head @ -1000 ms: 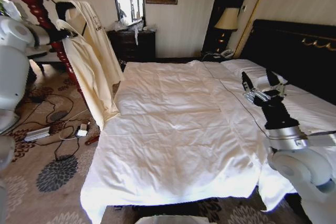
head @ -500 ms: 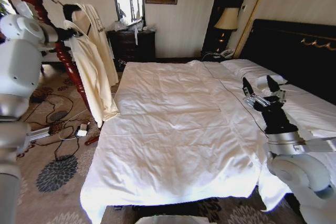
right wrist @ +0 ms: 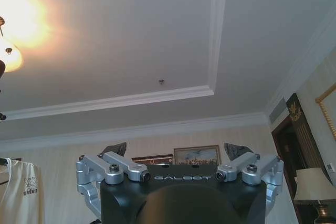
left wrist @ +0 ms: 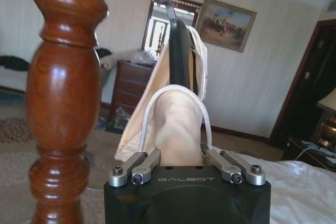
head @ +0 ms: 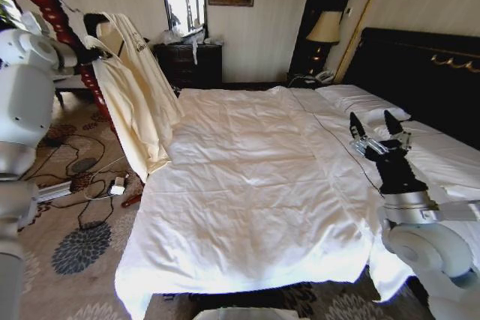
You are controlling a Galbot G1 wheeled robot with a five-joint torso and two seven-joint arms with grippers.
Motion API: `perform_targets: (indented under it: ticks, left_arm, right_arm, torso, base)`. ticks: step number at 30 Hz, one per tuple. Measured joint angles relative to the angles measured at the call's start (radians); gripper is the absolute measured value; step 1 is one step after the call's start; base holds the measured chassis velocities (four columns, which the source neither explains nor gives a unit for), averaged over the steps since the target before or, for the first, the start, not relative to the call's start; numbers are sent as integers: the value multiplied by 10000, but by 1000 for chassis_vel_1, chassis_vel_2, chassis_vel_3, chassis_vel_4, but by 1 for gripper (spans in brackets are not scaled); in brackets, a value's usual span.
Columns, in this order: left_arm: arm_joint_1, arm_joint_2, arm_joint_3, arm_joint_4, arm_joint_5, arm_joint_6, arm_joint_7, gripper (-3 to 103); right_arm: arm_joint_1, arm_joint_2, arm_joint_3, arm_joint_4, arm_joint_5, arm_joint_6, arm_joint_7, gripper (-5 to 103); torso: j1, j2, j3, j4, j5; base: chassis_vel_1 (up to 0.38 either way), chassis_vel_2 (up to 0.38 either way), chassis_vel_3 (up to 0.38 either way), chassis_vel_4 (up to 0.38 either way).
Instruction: Pick up the clothes from the bed and hang them on the clothes hanger.
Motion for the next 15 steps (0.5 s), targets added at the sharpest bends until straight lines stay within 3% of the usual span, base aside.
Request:
perform_targets:
  ticks: [3,5,8,11,14,15]
  left_arm:
    - [317,366,-115,-612,-28,-126,-212,30]
    - [570,570,-276,-968,-23,-128,-340,36]
    - [1191,1100,-623,-1832,-6,-151,-585,53]
    - [1595,1511,-786,-2401,-11,-238,-641,58]
    - [2245,2192,-1084,-3305,-120,-350,-708,74]
    - [2245,2192,-1084,-3305,-120,-350,-708,74]
  right_arm:
    - [-172,67,76,89,-41,23,-8,100]
    - [-252,93,100,132,-70,31,-15,100]
    - [-376,151,116,229,-126,33,-23,100]
    - [-431,199,116,296,-141,29,-24,100]
    - [-579,322,87,417,-168,-6,-24,100]
    - [-579,322,87,417,-168,-6,-24,100]
  torso:
    - [-2,1,-2,10,0]
    - [-3,2,-2,9,0]
    - [-2,2,-1,3,-2]
    - [-2,1,-1,4,-2]
    - [-3,2,-2,5,-2]
    - [-3,2,-2,5,-2]
  base:
    - [0,0,0,0]
    - [0,0,0,0]
    - [0,0,0,0]
    - [0,0,0,0]
    - [0,0,0,0]
    - [0,0,0,0]
